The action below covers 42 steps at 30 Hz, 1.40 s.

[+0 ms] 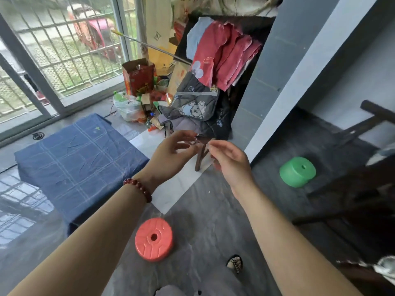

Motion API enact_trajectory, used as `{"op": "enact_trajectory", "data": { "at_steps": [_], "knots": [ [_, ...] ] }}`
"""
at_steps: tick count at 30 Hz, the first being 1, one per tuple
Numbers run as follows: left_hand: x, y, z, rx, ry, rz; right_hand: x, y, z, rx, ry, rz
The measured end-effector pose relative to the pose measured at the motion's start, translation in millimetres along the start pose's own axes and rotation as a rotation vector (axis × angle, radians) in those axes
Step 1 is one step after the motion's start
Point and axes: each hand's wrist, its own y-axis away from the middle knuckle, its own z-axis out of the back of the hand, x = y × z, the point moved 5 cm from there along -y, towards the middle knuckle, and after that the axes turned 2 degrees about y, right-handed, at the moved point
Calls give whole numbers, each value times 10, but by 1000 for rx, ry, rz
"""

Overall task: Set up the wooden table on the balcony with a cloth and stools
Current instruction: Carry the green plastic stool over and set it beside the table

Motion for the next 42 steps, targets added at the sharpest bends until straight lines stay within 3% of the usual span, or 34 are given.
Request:
{"op": "enact_trajectory", "data": {
  "at_steps": [13,23,32,42],
  "knots": [
    [-409,-1015,-2383,309,-15,-48,-4,-519,2337,-275,-80,-31],
    [-705,-1588,-4126,431,66,-44,8,-866,4010,-447,-132,-20],
    [-684,-2229,-4952,523,-9,-60,-168,-1356,4734,-538,-209,-99],
    [-816,-3639,-5860,537,-77,-137,22,-2639,5514,-598,-121,-92]
  ]
}}
